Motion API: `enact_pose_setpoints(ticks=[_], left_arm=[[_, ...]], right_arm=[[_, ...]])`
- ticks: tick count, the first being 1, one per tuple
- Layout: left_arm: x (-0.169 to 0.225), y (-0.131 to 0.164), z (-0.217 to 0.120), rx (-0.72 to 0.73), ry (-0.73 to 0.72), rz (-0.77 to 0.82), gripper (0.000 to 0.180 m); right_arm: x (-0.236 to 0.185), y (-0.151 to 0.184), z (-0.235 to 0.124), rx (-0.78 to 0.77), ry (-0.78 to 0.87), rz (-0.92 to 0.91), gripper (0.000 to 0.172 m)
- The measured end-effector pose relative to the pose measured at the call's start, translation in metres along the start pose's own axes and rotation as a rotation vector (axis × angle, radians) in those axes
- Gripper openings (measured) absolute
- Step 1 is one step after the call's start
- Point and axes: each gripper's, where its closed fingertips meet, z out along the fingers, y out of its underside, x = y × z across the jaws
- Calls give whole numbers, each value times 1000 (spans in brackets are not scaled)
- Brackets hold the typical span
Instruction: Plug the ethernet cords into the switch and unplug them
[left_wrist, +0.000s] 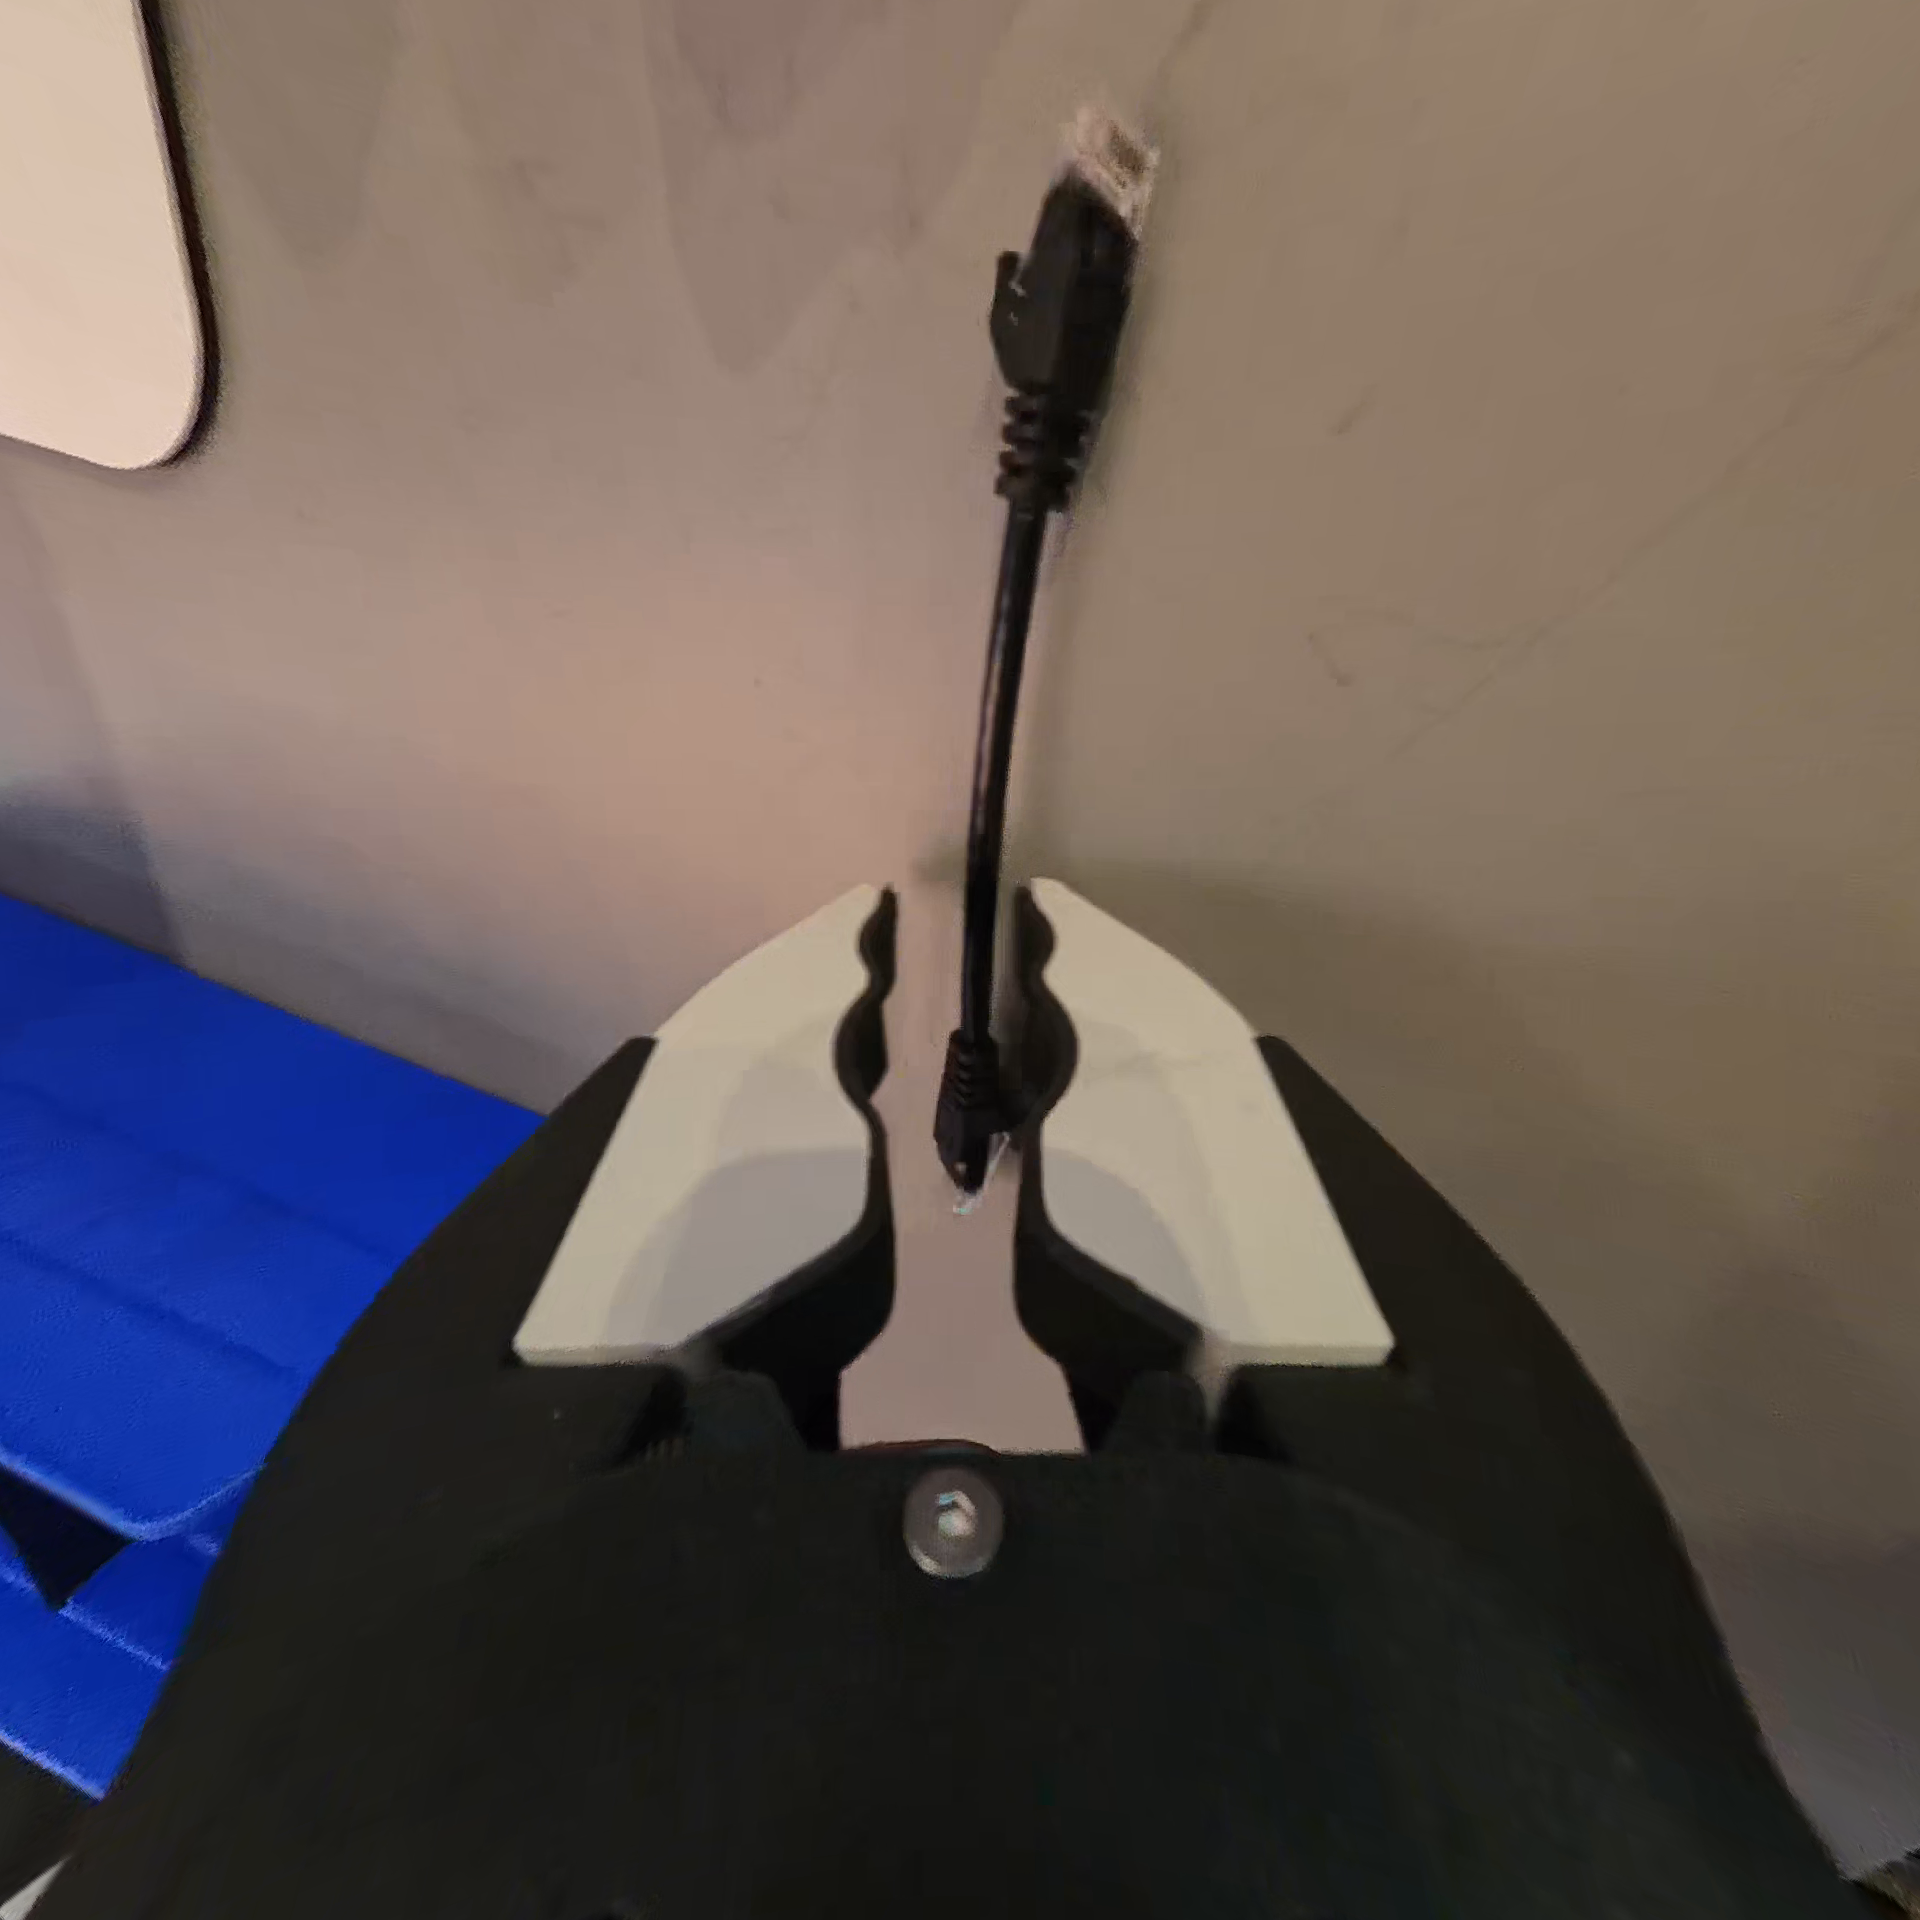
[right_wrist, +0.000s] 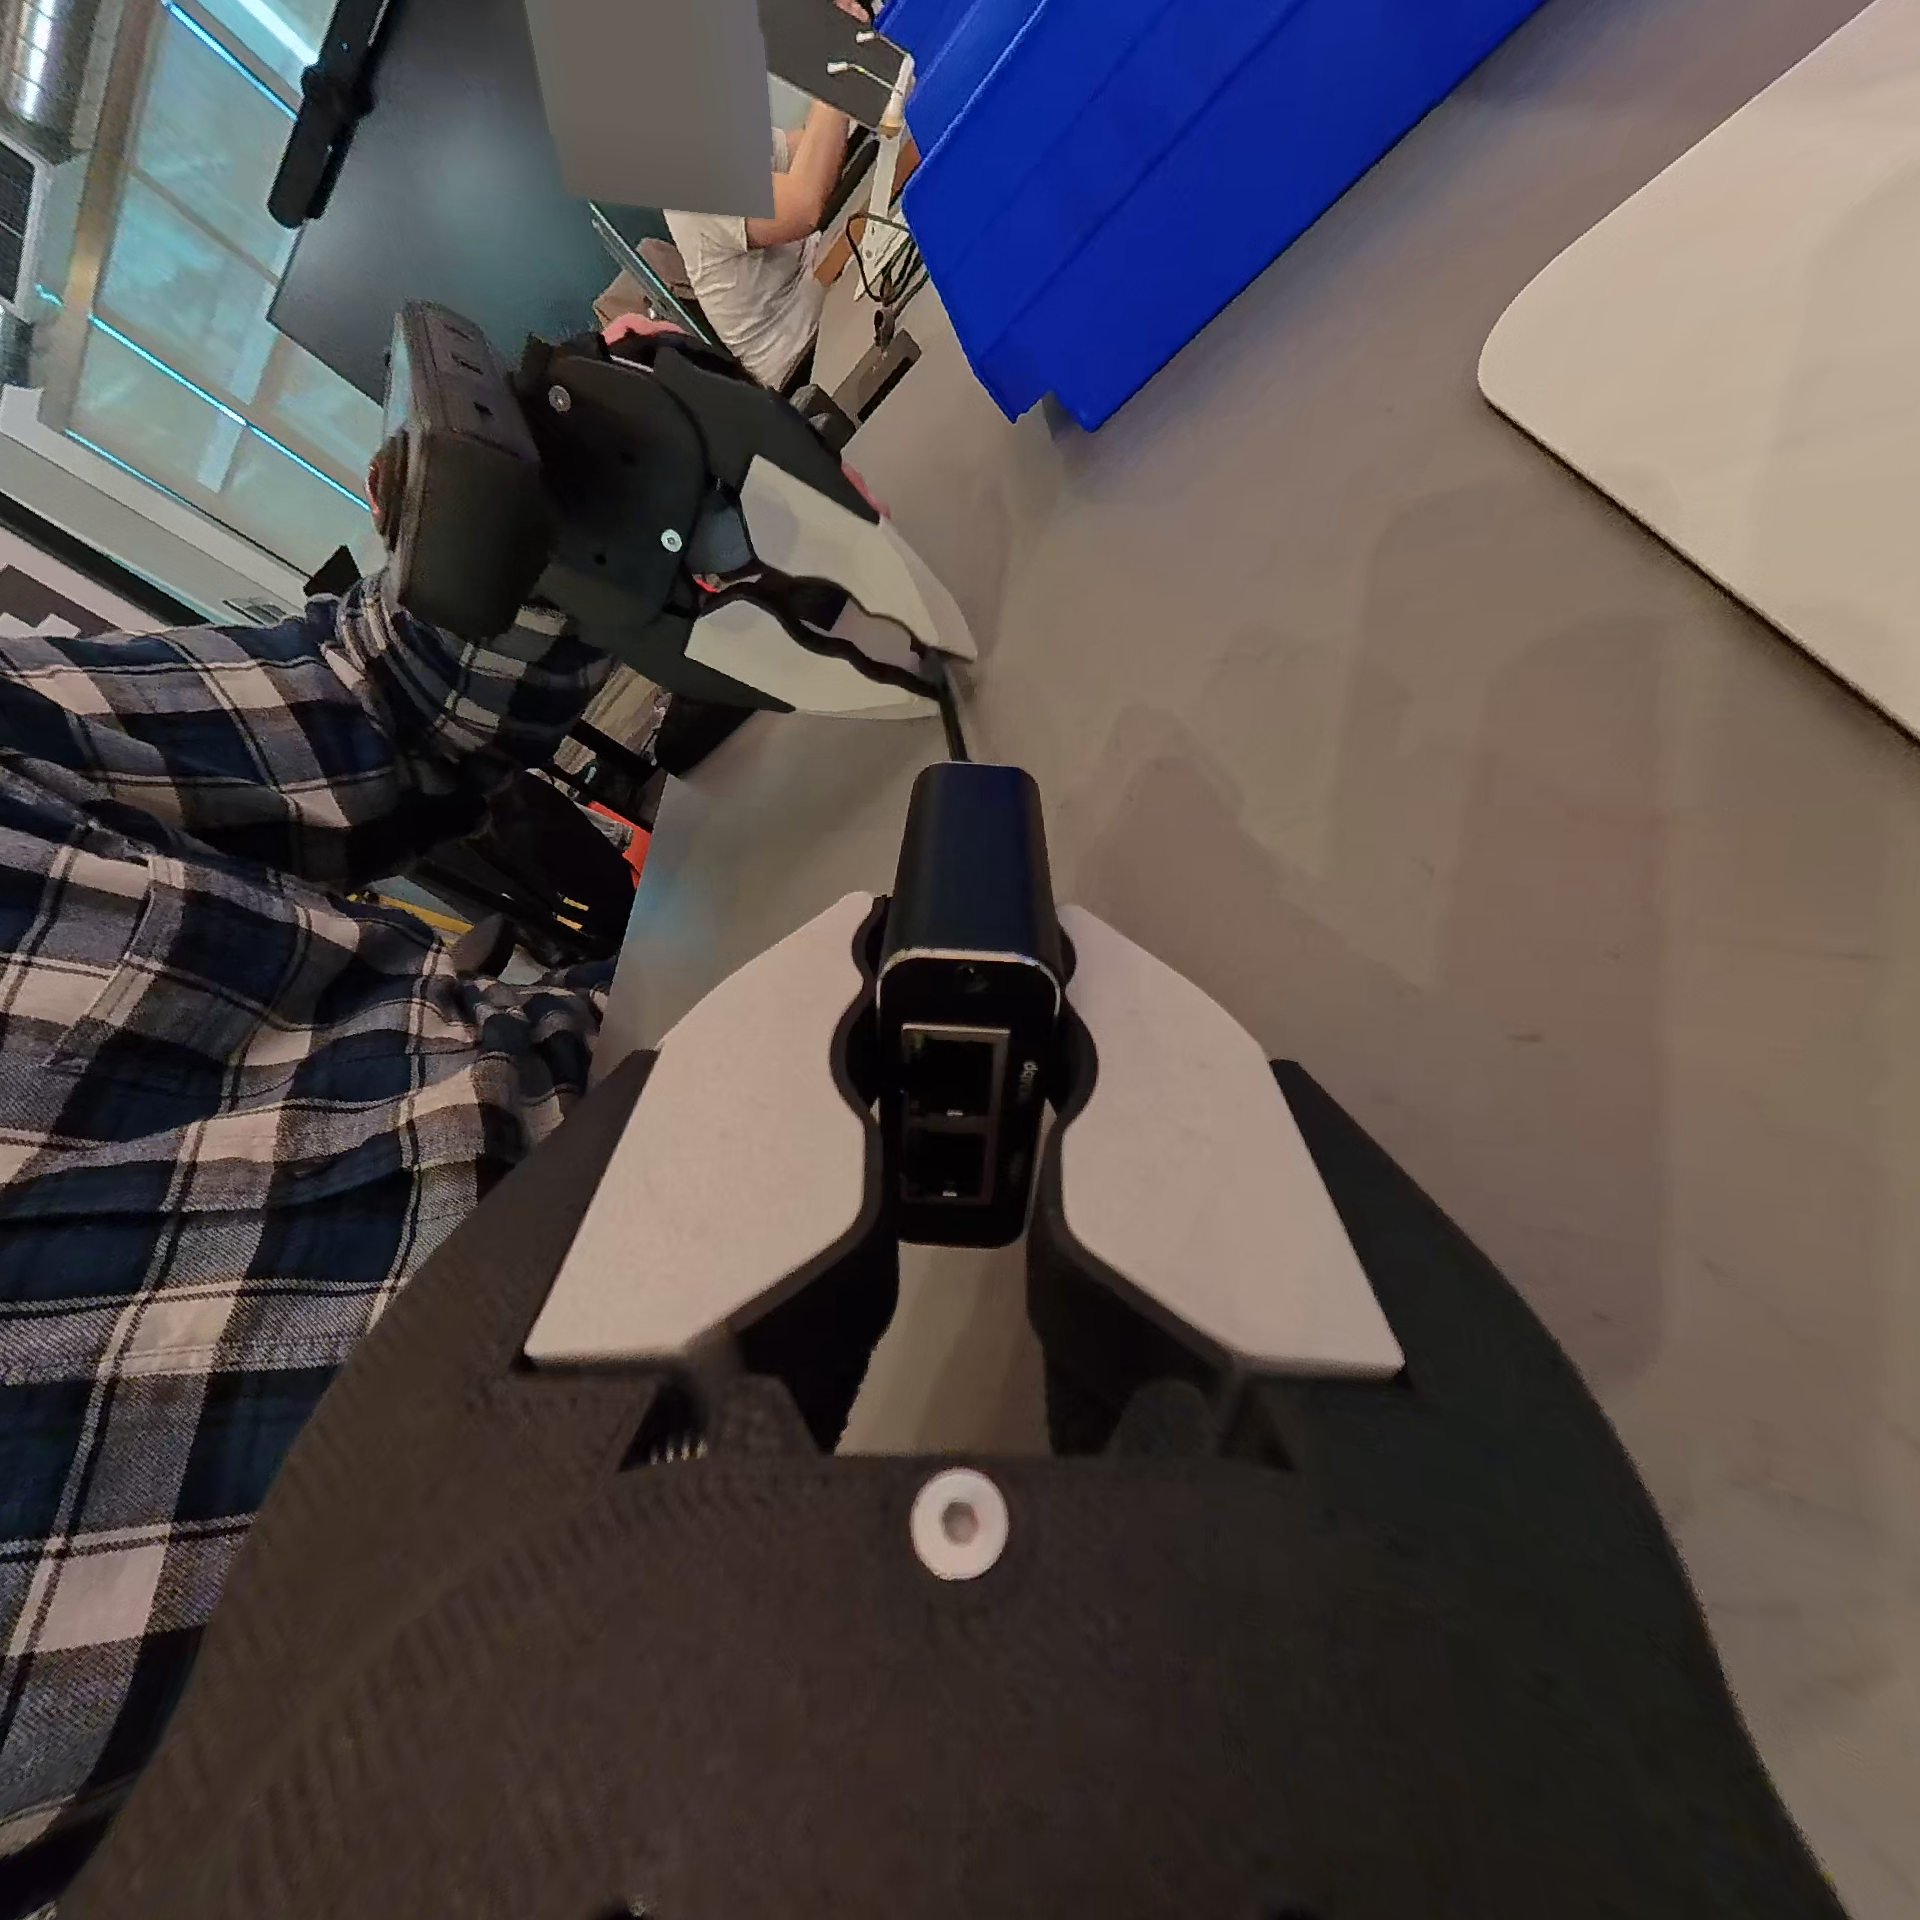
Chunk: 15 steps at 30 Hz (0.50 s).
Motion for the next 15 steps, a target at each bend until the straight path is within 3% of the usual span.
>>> enact_pose_setpoints(ticks=[1, 7, 15], left_arm=[[0, -3, -1, 5, 5, 6, 32], [0, -32, -7, 62, 42, 55, 49], [12, -64, 7, 117, 169, 52, 25]], right_arm=[[0, 0, 0, -1, 0, -1, 27], [-1, 0, 0, 1, -7, -9, 27], [-4, -1, -1, 6, -25, -30, 27]])
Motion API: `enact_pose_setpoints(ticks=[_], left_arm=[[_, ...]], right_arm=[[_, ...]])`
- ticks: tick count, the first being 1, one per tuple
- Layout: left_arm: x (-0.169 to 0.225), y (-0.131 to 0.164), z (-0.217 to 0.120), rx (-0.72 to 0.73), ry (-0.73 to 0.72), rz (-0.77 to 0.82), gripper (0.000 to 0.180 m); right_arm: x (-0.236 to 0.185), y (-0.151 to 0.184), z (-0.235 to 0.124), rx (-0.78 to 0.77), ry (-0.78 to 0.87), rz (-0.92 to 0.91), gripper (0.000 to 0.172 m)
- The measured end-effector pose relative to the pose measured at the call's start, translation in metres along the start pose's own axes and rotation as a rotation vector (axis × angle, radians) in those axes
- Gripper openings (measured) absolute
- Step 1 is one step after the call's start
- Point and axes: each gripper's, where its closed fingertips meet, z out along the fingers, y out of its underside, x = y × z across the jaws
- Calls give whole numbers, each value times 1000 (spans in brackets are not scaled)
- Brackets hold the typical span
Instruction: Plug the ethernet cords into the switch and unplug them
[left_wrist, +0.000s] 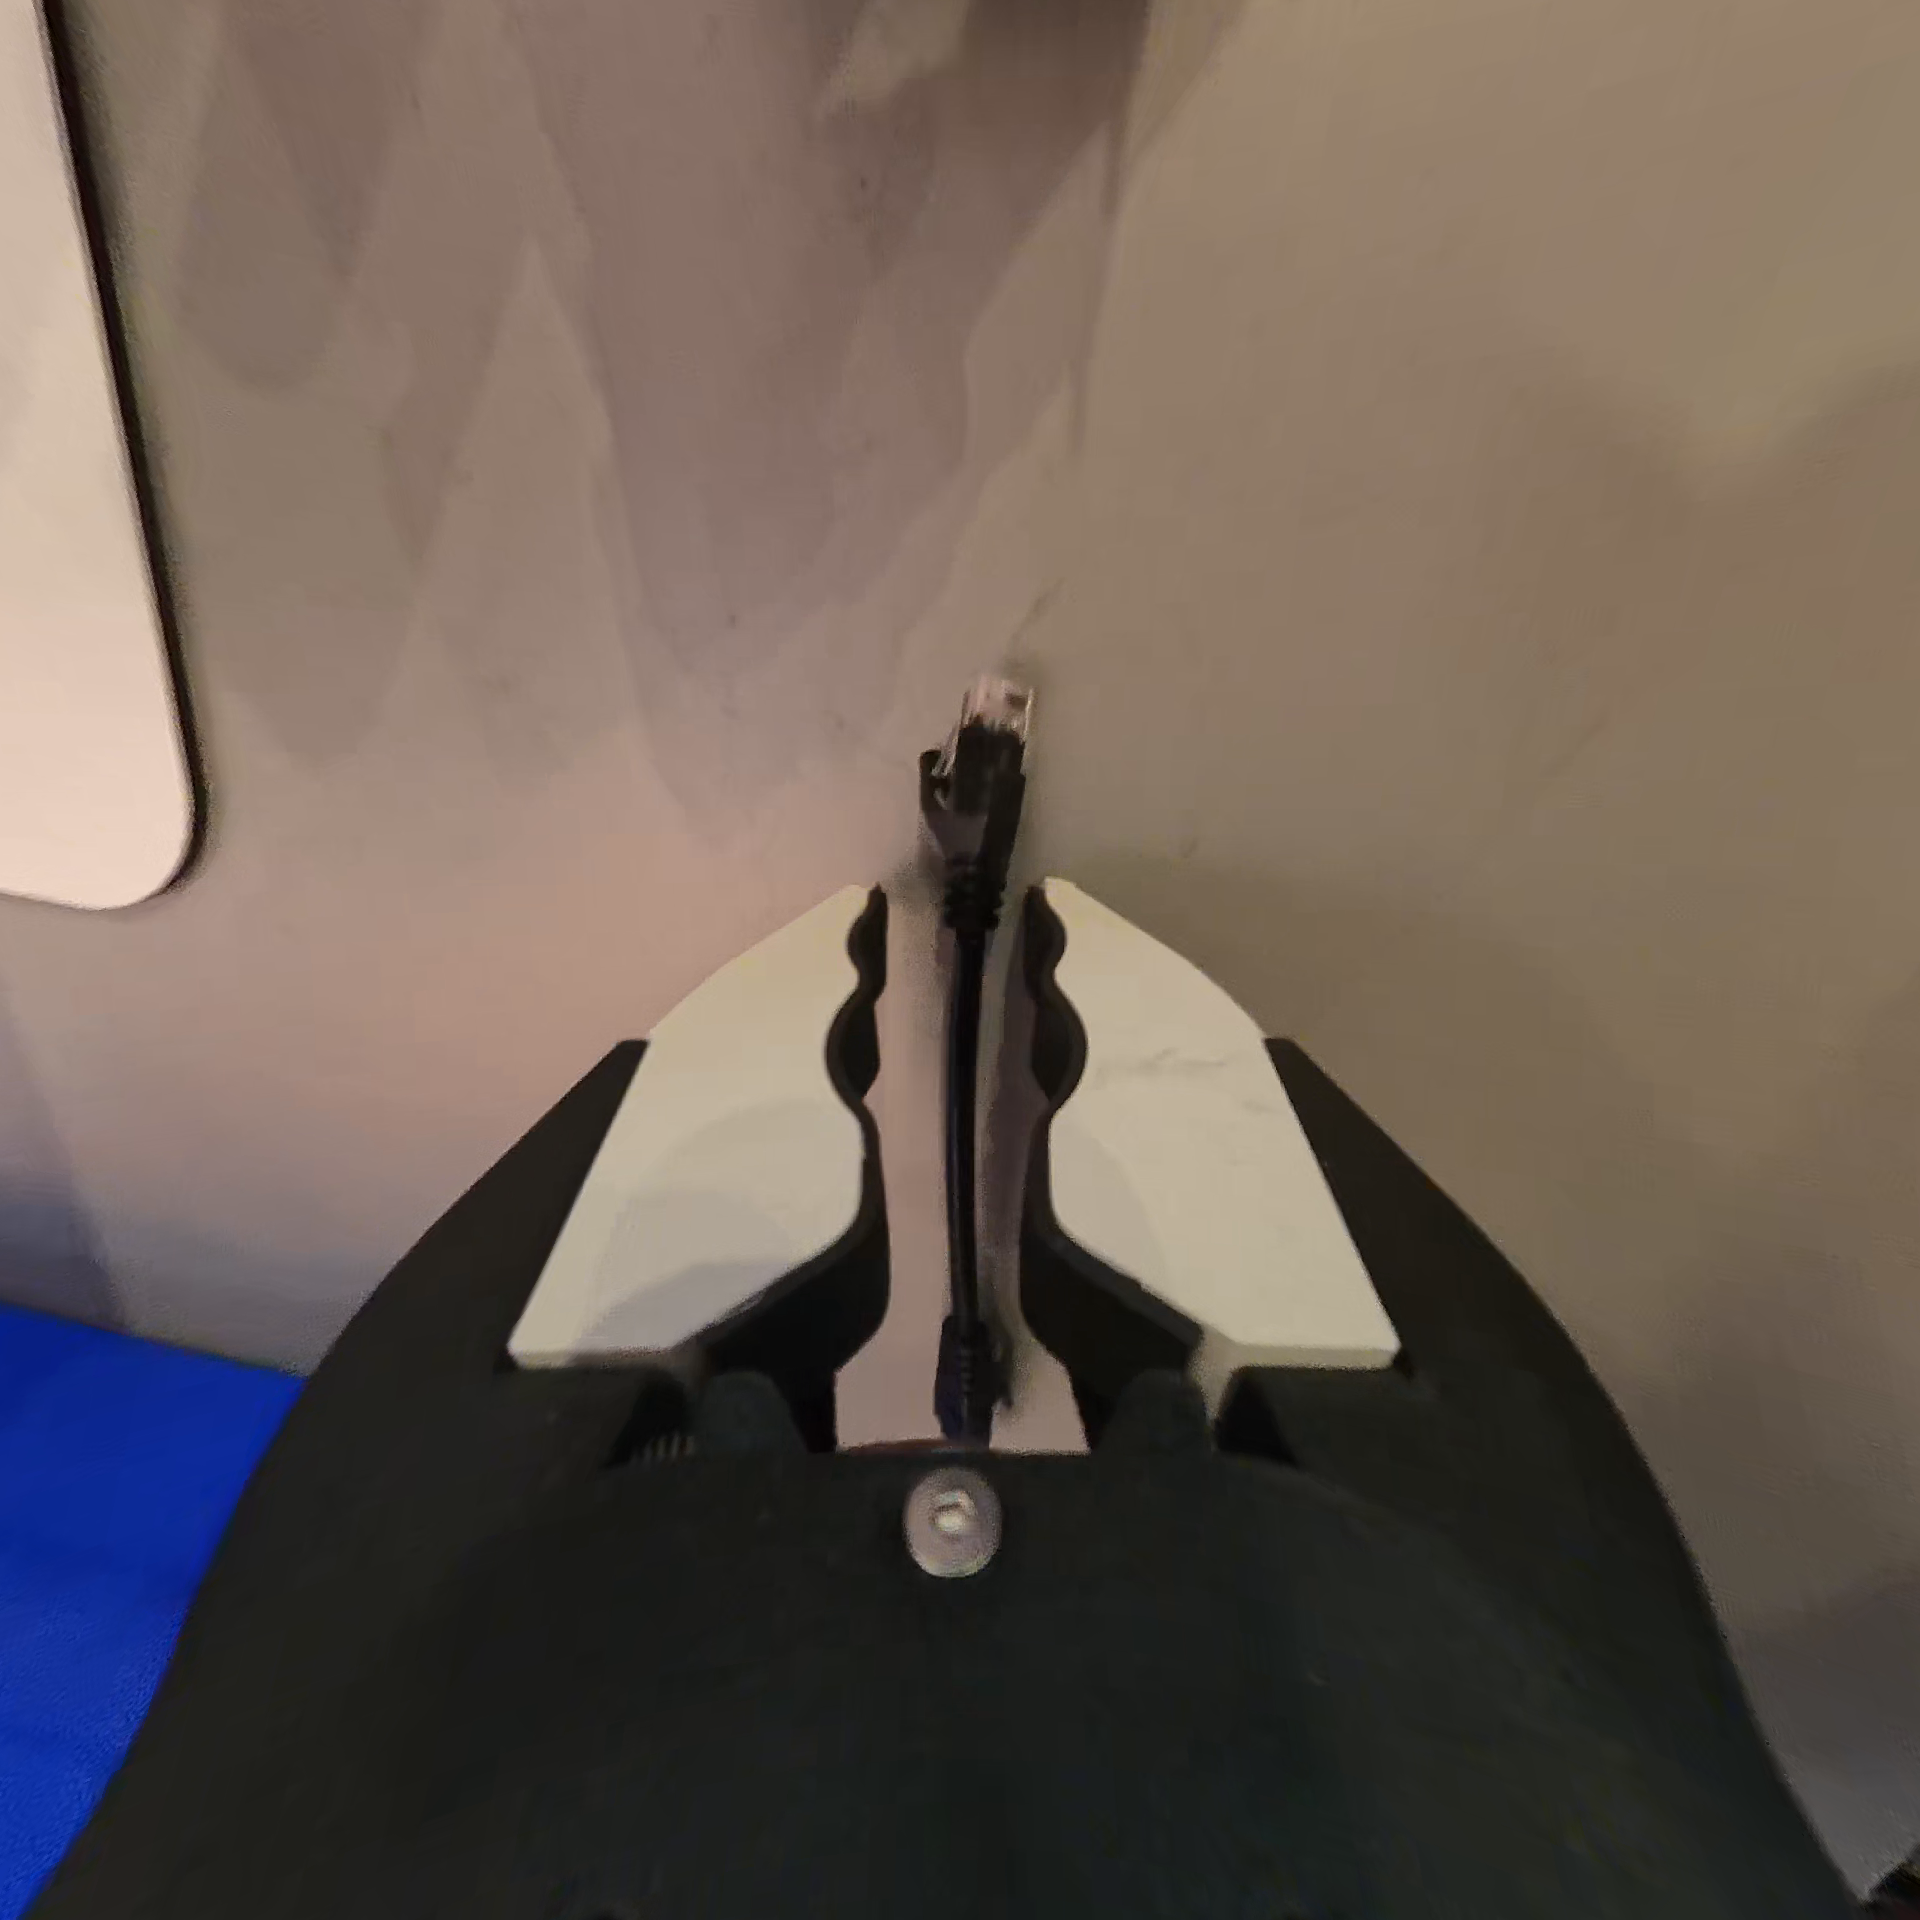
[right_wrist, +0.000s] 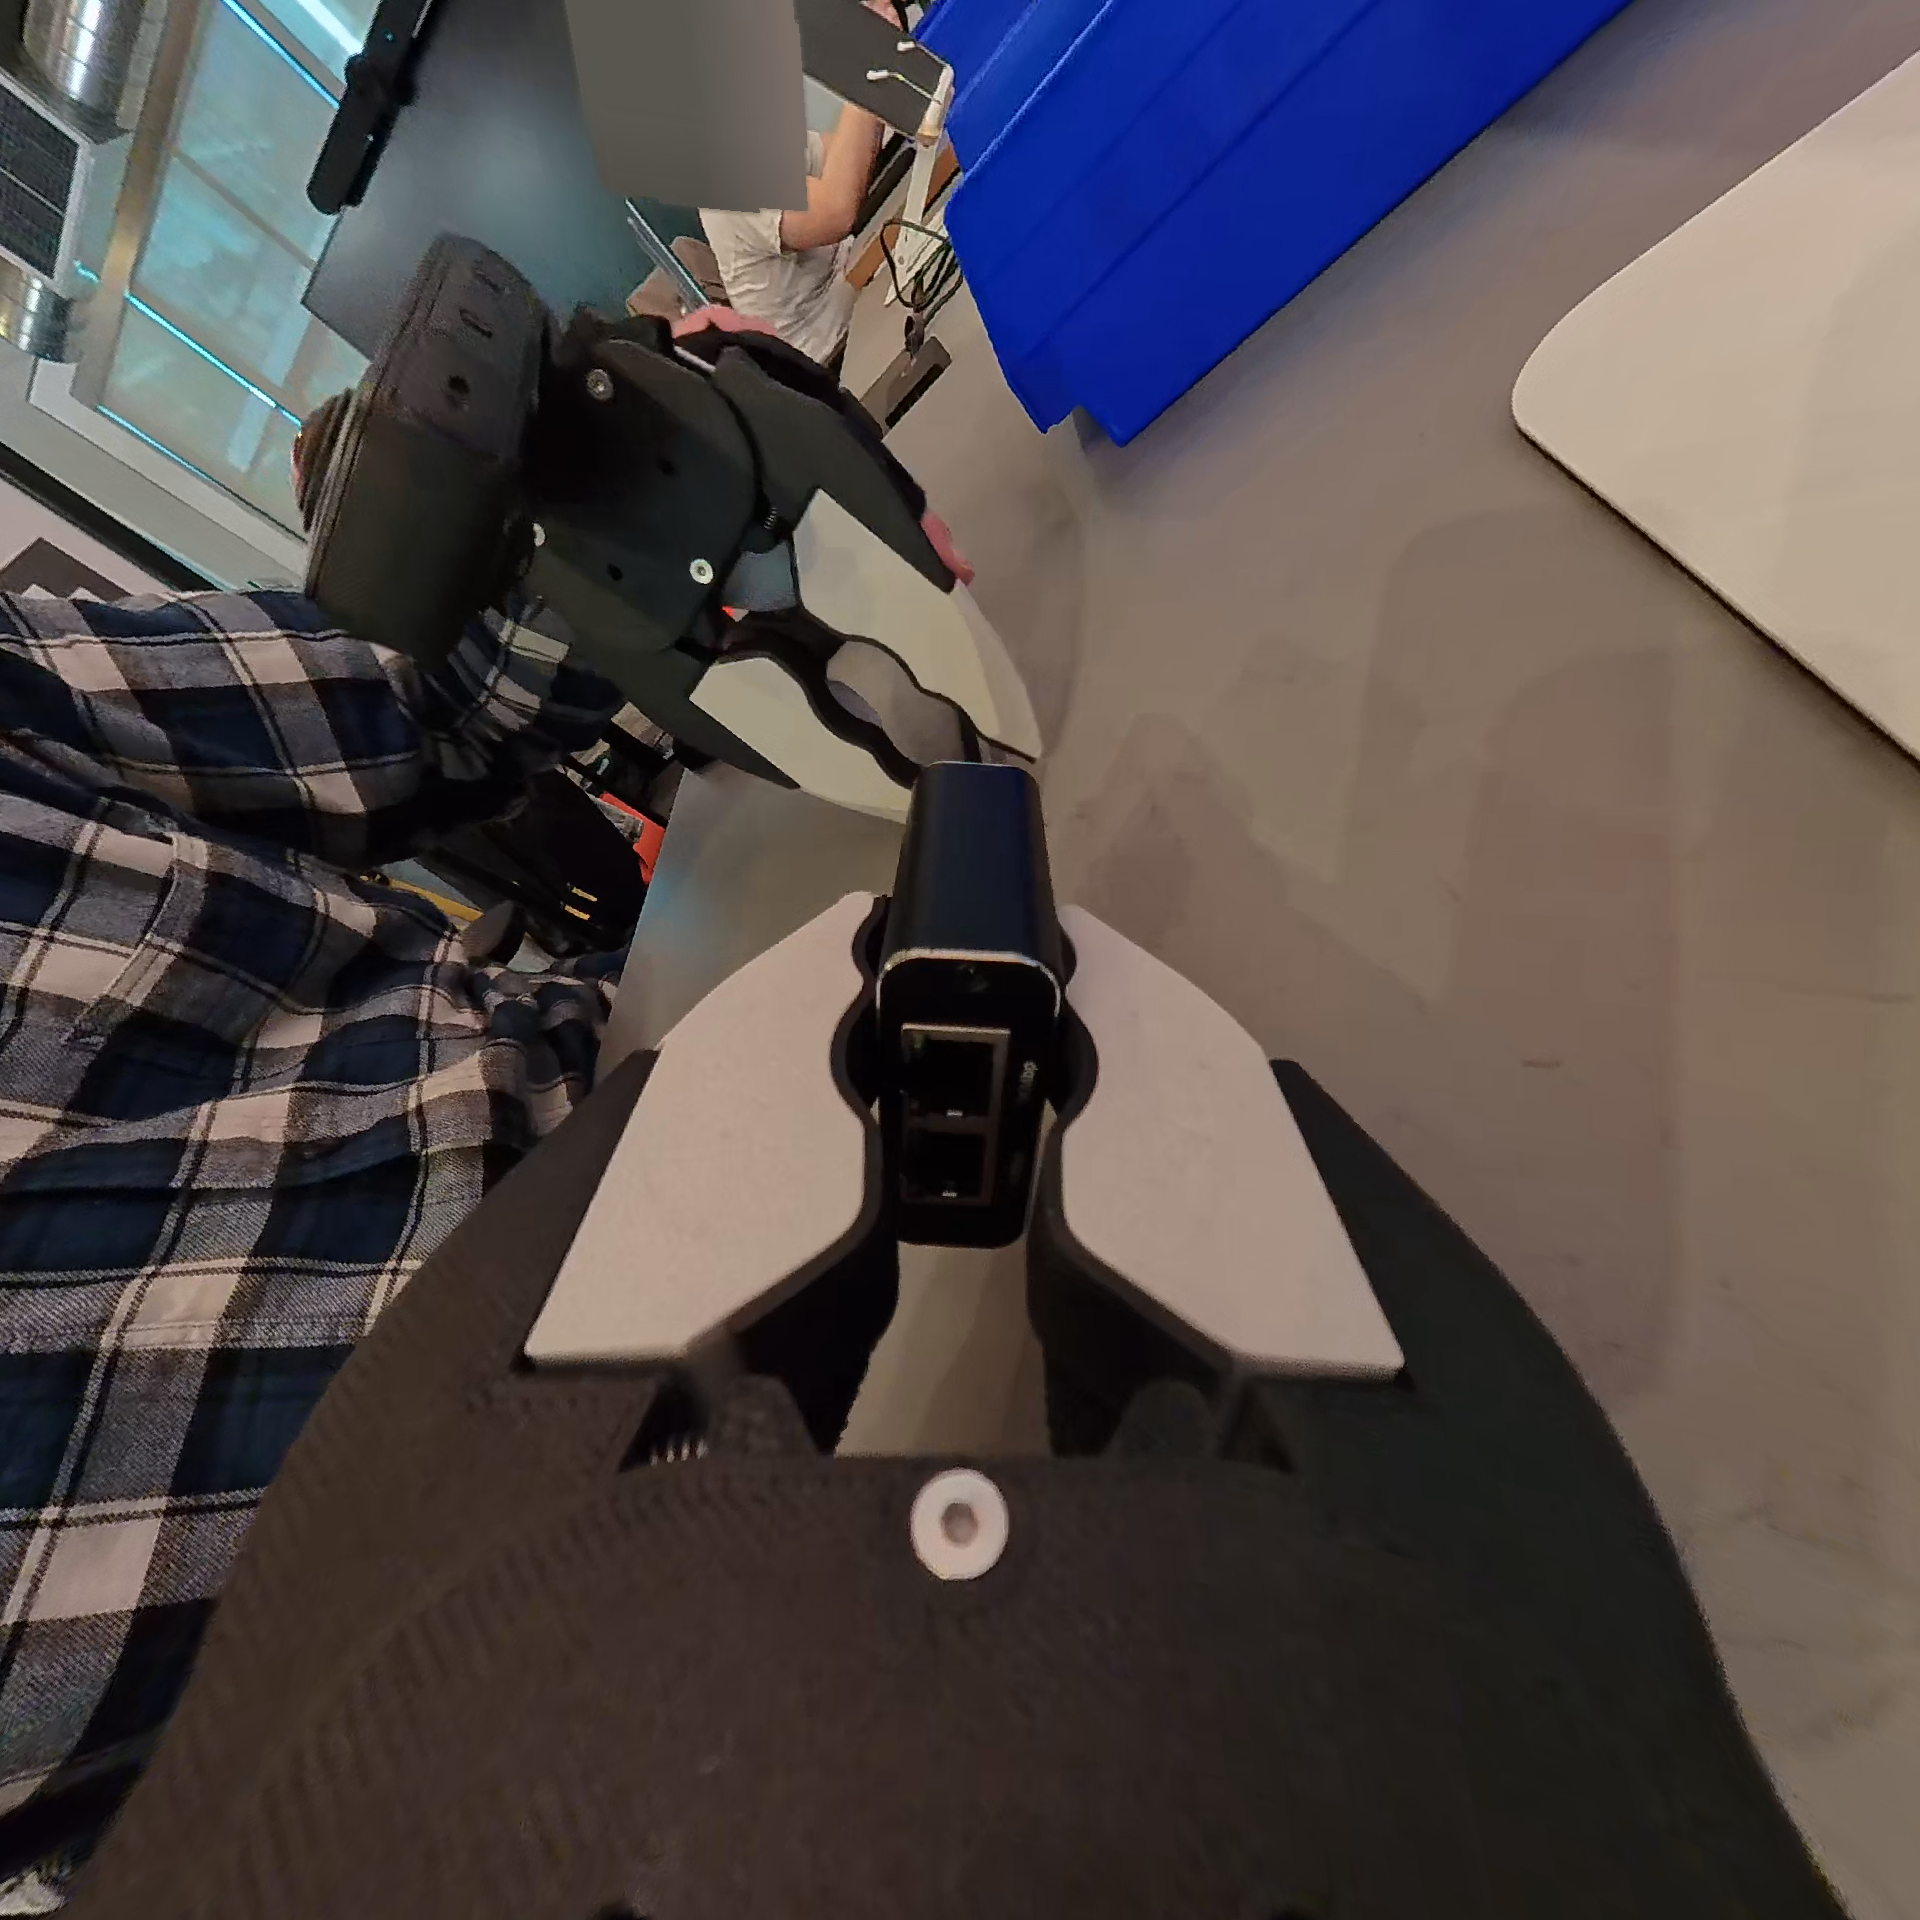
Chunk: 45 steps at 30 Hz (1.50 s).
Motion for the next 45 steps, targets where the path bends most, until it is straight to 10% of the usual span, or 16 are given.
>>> enact_pose_setpoints(ticks=[11, 34, 45], left_arm=[[3, -8, 3, 31, 0, 5, 10], [-86, -74, -150, 219, -1308, 406, 9], [-86, -77, -156, 251, -1404, 472, 9]], right_arm=[[-3, -1, 0, 2, -13, -20, 27], [-39, -47, -27, 304, -221, 40, 26], [-54, -56, -34, 363, -303, 11, 27]])
